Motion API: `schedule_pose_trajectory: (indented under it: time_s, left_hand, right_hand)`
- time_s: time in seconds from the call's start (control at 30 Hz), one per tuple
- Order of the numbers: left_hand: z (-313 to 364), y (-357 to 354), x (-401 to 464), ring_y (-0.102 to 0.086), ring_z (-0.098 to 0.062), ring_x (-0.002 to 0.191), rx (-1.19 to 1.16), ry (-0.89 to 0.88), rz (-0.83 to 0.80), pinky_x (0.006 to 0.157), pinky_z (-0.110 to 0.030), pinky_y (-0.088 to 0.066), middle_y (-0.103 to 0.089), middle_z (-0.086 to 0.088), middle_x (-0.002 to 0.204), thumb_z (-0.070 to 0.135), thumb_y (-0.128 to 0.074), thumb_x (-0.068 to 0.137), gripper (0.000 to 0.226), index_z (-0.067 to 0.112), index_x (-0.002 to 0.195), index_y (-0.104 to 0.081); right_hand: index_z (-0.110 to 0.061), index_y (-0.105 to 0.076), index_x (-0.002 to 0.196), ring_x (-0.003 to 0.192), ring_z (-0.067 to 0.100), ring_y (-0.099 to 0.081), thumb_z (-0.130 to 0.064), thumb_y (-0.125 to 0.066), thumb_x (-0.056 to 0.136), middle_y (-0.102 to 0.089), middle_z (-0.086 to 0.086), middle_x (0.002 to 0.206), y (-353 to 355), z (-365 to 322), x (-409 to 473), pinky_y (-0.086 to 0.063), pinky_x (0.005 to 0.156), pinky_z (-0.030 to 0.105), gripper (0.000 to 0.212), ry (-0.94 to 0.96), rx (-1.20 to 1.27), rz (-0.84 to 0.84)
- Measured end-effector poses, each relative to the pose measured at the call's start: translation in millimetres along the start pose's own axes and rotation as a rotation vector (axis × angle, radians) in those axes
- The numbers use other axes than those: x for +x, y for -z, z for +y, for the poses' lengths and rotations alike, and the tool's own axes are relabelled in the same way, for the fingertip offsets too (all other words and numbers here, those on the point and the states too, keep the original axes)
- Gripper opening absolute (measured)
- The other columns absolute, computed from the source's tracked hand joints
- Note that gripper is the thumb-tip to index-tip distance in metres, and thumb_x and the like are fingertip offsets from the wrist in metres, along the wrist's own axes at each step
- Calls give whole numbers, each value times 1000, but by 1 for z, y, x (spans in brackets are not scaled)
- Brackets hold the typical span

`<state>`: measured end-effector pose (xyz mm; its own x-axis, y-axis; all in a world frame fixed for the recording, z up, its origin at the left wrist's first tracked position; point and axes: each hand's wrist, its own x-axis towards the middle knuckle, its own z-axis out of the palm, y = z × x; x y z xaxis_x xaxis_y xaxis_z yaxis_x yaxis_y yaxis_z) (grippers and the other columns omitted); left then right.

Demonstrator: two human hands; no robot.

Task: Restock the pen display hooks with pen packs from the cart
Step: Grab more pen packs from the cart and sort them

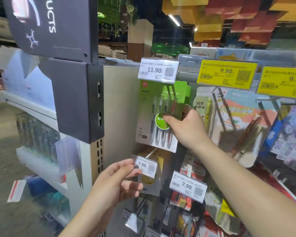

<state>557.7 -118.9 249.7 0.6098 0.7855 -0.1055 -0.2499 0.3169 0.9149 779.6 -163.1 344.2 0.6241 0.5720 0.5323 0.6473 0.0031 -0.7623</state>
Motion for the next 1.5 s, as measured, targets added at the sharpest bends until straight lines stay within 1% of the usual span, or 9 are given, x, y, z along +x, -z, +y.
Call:
schedule_pose_trajectory:
  time_s: [0.1, 0.2, 0.37, 0.5, 0.67, 0.77, 1.0, 1.23, 1.5]
  left_hand:
    - [-1, 6, -5, -70, -31, 66, 57, 14, -13, 58, -35, -60, -79, -15, 98, 16, -65, 95, 22, 9, 116, -69]
    - [-1, 11, -9, -70, -29, 65, 80, 20, -6, 57, -32, -59, -79, -14, 97, 17, -66, 94, 22, 10, 114, -69]
    - [0, 17, -17, -71, -29, 67, 105, 16, 7, 62, -35, -57, -79, -15, 97, 15, -63, 98, 18, 11, 114, -69]
    - [0, 22, -22, -72, -29, 70, 121, 22, -3, 67, -38, -58, -79, -14, 98, 17, -63, 98, 18, 12, 114, -69]
    - [-3, 26, -29, -71, -30, 74, 107, 15, -31, 65, -37, -58, -78, -15, 100, 19, -64, 97, 22, 11, 117, -68]
    - [-5, 28, -32, -70, -30, 76, 99, 10, -51, 71, -40, -57, -79, -14, 101, 20, -63, 98, 22, 11, 118, -67]
    - [-20, 34, -47, -69, -28, 73, 28, 26, -82, 68, -38, -57, -79, -15, 100, 16, -60, 100, 20, 10, 117, -67]
    - [-58, 44, -66, -72, -21, 73, -13, 108, -170, 58, -30, -58, -78, -12, 98, 18, -57, 101, 18, 12, 113, -69]
    - [-97, 15, -91, -72, -23, 84, 19, 217, -341, 69, -35, -56, -78, -12, 105, 35, -63, 81, 43, 17, 117, -74]
  right_hand:
    - [-22, -64, 90, 74, 17, -65, -30, -79, 85, -69, -5, 80, -1, 1, 5, -49, 64, 31, 19, -24, -2, 23]
    - [-20, -44, 78, 56, 17, -47, -33, -76, 92, -48, -3, 65, -1, 5, 8, -33, 52, 30, 37, -52, -38, 45]
    - [-6, -49, 98, 65, 18, -44, -44, -68, 97, -49, 4, 77, -1, 6, 12, -38, 59, 36, 43, -87, -149, 40]
    - [-14, -40, 84, 66, 19, -40, -46, -67, 97, -39, 2, 72, -2, 5, 11, -30, 58, 35, 44, -126, -144, 49]
    - [-17, -51, 100, 60, 17, -49, -30, -72, 90, -50, -2, 67, -4, 9, -2, -37, 59, 32, 27, -254, -27, 40]
    - [-19, -51, 124, 76, 10, -58, -31, -71, 90, -60, -9, 86, -1, 3, -15, -46, 71, 30, 41, -287, -38, 82]
    - [-32, -56, 108, 99, 15, -68, -30, -67, 85, -65, -10, 106, -2, -9, -86, -54, 95, 40, 25, -289, 194, 242]
    - [-17, -62, 99, 71, 17, -65, -4, -60, 97, -65, 9, 87, -9, -15, -167, -52, 61, 28, 14, -338, 412, 263]
    - [-10, -63, 101, 71, 25, -72, -17, -55, 105, -70, 8, 79, 32, -2, -258, -59, 65, 37, 12, -575, 459, 250]
